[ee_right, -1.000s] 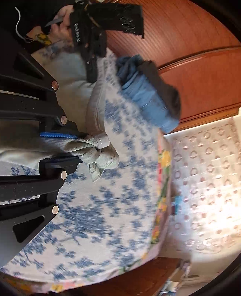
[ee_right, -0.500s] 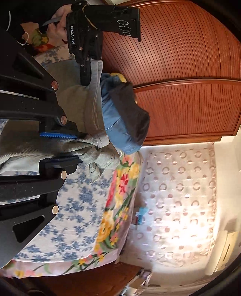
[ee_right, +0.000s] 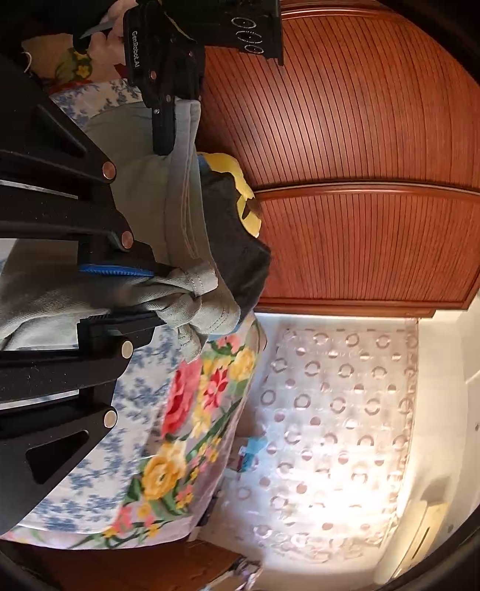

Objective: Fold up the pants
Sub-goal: 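Lift the pants bundle with both grippers and carry it toward the jeans stack, then lower the pants bundle onto the jeans stack with both grippers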

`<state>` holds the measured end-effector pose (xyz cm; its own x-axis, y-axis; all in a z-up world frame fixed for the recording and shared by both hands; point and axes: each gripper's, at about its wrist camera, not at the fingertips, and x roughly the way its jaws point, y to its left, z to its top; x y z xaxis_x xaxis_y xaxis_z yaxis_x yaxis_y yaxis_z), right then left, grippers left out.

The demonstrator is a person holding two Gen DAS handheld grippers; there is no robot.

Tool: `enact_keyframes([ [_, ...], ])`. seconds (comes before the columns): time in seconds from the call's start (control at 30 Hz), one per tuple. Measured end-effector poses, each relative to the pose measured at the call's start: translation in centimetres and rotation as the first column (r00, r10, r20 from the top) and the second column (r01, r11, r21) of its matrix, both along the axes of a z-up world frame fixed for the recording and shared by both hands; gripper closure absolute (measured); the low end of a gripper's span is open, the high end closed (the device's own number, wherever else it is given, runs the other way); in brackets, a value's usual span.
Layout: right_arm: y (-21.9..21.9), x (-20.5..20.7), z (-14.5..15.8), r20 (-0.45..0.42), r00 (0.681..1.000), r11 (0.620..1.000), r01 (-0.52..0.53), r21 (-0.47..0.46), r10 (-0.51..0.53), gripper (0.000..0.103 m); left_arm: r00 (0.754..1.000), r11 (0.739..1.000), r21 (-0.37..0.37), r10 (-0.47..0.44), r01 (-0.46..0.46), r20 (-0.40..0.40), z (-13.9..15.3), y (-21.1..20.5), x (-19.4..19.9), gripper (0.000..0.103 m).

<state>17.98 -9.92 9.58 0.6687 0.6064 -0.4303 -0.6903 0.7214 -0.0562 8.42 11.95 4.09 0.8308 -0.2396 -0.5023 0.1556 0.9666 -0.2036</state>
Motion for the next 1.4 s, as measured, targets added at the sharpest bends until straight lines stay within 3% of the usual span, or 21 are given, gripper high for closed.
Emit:
enact_keyframes([
  [0.6,8.4,12.0,2.1,0.096,0.980,0.974,-0.155,-0.166,0.173,0.087,0.985,0.985,-0.021,0.169,-0.169,0.014,0.6,6.4,6.1,0.083],
  [0.77,11.8,15.2,1.3,0.060,0.975,0.958,-0.198,-0.206,0.214,0.087,0.979,0.978,-0.022,0.205,-0.206,-0.015,-0.3,8.1,7.5,0.083],
  [1.03,15.8,20.3,0.1,-0.031,0.969,0.950,-0.246,-0.191,0.244,0.086,0.967,0.968,-0.027,0.250,-0.251,-0.047,-1.4,10.1,8.4,0.083],
  [1.1,16.4,21.0,-0.1,-0.051,0.967,0.949,-0.256,-0.185,0.251,0.084,0.963,0.964,-0.025,0.264,-0.266,-0.057,-1.7,10.4,8.4,0.083],
  [1.13,16.5,21.3,-0.1,-0.059,0.966,0.949,-0.259,-0.182,0.253,0.078,0.960,0.961,-0.024,0.273,-0.275,-0.066,-1.9,10.6,8.4,0.083],
  [1.23,15.9,22.6,-0.1,-0.082,0.976,0.968,-0.210,-0.141,0.200,0.062,0.951,0.955,-0.020,0.293,-0.297,-0.100,-2.5,11.1,8.2,0.076],
  [1.27,15.9,22.8,0.2,-0.088,0.980,0.976,-0.187,-0.111,0.177,0.057,0.946,0.952,-0.005,0.302,-0.305,-0.114,-2.6,11.2,8.2,0.069],
  [1.37,13.9,23.1,0.9,-0.106,0.982,0.985,-0.165,-0.055,0.159,0.054,0.938,0.944,0.019,0.330,-0.329,-0.109,-2.6,11.4,7.8,0.049],
  [1.4,13.2,22.9,0.9,-0.098,0.985,0.987,-0.150,-0.052,0.144,0.054,0.935,0.941,0.022,0.339,-0.339,-0.104,-2.5,11.5,7.5,0.049],
])
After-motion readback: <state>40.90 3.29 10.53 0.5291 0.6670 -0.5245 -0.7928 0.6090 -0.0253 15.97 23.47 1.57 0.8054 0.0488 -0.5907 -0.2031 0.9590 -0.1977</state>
